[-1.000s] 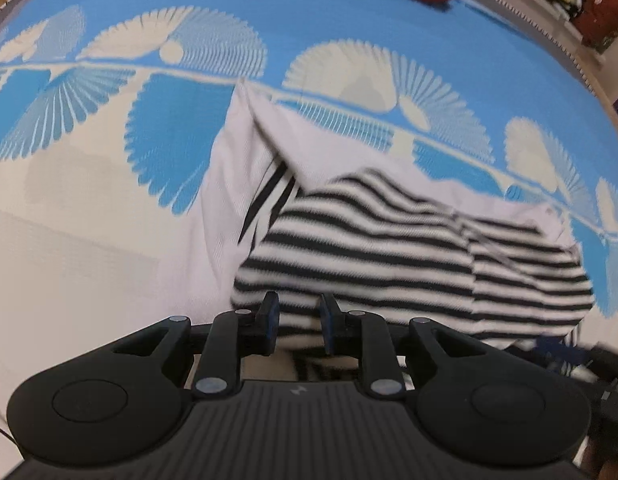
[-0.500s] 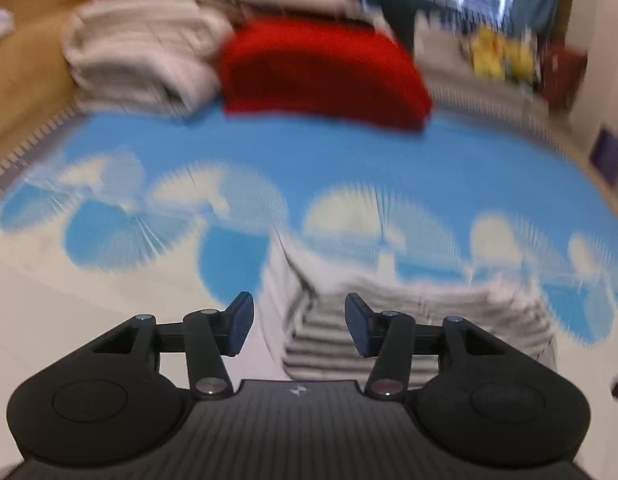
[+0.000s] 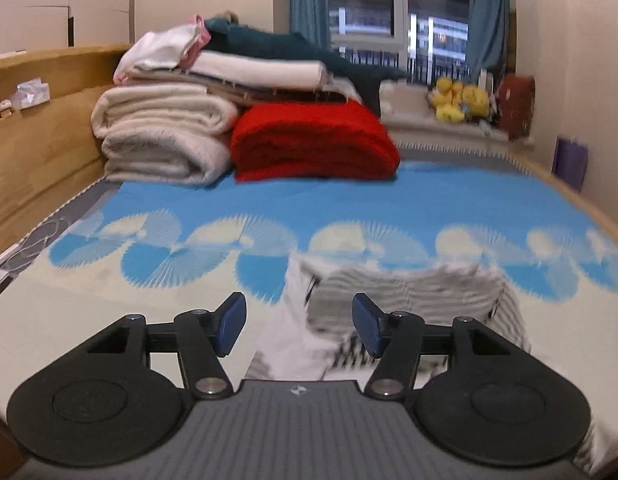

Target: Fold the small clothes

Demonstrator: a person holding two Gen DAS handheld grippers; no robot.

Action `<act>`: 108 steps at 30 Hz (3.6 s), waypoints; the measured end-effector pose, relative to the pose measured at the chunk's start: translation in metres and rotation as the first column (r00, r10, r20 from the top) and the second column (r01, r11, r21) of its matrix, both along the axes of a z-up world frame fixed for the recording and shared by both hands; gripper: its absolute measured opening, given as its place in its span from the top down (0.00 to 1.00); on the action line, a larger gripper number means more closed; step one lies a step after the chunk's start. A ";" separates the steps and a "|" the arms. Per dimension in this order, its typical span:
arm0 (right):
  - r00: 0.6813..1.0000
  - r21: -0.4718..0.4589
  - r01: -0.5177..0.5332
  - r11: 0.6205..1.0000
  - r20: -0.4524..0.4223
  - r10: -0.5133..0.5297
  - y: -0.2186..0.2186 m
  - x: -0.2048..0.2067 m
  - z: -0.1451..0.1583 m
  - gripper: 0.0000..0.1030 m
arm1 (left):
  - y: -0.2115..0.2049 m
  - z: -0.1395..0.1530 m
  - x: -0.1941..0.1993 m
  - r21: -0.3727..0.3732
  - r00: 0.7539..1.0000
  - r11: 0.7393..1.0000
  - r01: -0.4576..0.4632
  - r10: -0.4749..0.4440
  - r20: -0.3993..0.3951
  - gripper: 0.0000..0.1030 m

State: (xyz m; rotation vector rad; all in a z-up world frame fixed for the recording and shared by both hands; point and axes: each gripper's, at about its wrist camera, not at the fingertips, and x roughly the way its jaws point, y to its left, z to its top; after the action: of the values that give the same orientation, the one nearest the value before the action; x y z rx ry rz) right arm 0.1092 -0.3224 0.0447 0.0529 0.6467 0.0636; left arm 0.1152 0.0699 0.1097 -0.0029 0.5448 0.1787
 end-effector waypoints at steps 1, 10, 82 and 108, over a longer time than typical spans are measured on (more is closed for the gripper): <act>1.000 0.006 0.004 1.000 -0.023 -0.004 0.000 -0.004 -0.007 0.46 | 0.001 -0.005 -0.005 -0.002 1.000 1.000 -0.016 0.016 -0.027 0.38; 0.998 0.048 -0.021 0.999 -0.055 0.024 0.005 -0.014 -0.019 0.46 | -0.003 -0.011 -0.042 0.028 1.000 0.999 0.018 -0.018 -0.014 0.38; 0.845 -0.010 0.046 0.999 -0.533 -0.045 -0.015 0.017 -0.154 0.35 | 0.033 -0.192 0.022 -0.144 0.801 0.960 -0.239 0.112 -0.589 0.19; 0.926 -0.027 0.120 0.992 -0.357 -0.122 -0.035 0.015 -0.115 0.94 | 0.012 -0.161 -0.003 -0.195 0.866 0.977 -0.084 -0.025 -0.500 0.90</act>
State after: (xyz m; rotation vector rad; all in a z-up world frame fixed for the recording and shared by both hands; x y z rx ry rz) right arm 0.1239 -0.3579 -0.0702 0.1012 1.0077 -0.0692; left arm 0.1125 0.0820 -0.0509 -0.1770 1.0854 0.1503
